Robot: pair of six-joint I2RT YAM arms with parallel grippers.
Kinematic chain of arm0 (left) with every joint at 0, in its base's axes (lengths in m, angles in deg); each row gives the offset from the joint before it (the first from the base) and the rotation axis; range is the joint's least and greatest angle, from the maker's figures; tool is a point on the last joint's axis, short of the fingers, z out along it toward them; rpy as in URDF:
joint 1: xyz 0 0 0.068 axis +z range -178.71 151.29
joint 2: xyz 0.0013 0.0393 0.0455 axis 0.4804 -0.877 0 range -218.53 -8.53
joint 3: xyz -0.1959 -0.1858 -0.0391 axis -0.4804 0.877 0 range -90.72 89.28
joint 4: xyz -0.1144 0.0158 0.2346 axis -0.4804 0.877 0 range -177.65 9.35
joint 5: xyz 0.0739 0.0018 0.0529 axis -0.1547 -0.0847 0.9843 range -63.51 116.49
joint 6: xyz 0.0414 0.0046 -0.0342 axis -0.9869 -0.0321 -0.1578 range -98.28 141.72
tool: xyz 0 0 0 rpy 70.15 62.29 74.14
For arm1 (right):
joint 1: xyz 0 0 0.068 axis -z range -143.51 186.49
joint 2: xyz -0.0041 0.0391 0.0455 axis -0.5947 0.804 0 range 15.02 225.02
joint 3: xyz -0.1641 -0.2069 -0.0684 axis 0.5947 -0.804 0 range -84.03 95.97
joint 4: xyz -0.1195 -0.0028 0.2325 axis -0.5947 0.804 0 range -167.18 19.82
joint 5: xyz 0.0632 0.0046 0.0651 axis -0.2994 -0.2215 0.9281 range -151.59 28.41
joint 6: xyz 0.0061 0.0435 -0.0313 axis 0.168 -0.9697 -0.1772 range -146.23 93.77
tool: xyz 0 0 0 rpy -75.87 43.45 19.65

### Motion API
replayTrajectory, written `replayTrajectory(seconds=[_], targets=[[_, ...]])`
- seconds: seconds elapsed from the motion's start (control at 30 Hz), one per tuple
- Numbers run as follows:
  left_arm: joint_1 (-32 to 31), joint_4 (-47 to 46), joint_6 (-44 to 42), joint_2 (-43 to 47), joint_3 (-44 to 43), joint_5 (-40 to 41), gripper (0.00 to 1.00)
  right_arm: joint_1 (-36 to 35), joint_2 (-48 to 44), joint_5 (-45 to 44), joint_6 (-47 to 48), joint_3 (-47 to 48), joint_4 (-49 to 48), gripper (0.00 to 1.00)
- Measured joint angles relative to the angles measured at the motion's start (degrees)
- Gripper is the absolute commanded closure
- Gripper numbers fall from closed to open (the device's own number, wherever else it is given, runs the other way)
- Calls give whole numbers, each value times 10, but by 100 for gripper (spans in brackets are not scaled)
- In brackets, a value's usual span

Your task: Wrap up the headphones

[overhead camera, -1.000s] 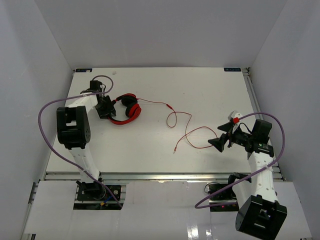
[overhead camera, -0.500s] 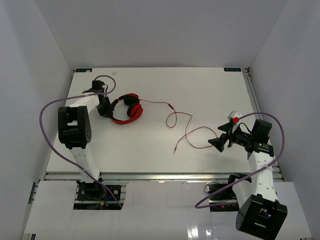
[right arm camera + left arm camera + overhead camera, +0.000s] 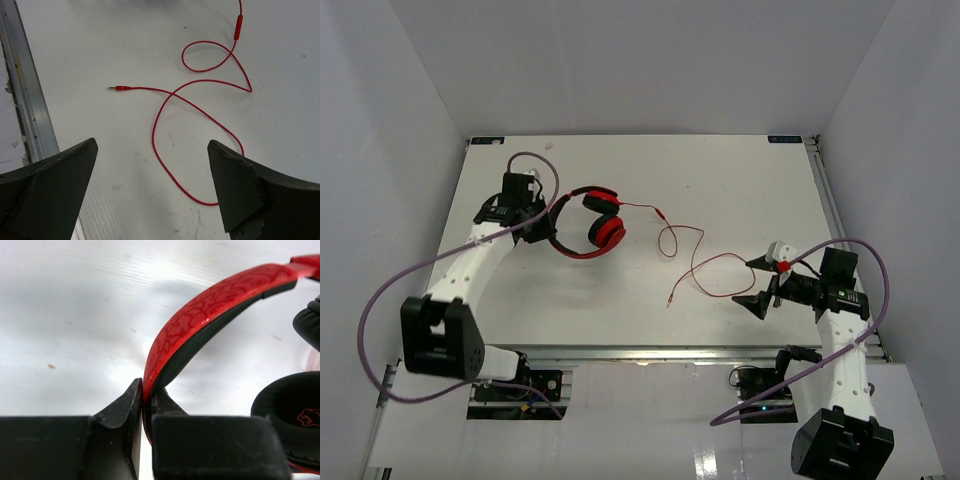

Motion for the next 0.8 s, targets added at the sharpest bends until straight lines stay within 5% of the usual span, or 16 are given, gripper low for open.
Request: replayTrajectory(seconds=[0.13, 0.27, 0.5, 0.8], targets=[[-36, 1, 40, 160, 44, -27, 100, -24, -28, -7, 56, 45, 36, 5], [-60, 15, 73, 225, 61, -71, 100, -77, -43, -32, 35, 79, -14, 5], [-79, 68, 99, 230, 53, -114, 100, -246, -13, -113, -189, 120, -176, 10], [-80, 97, 123, 258, -11, -150, 100, -330, 69, -133, -412, 132, -329, 10]])
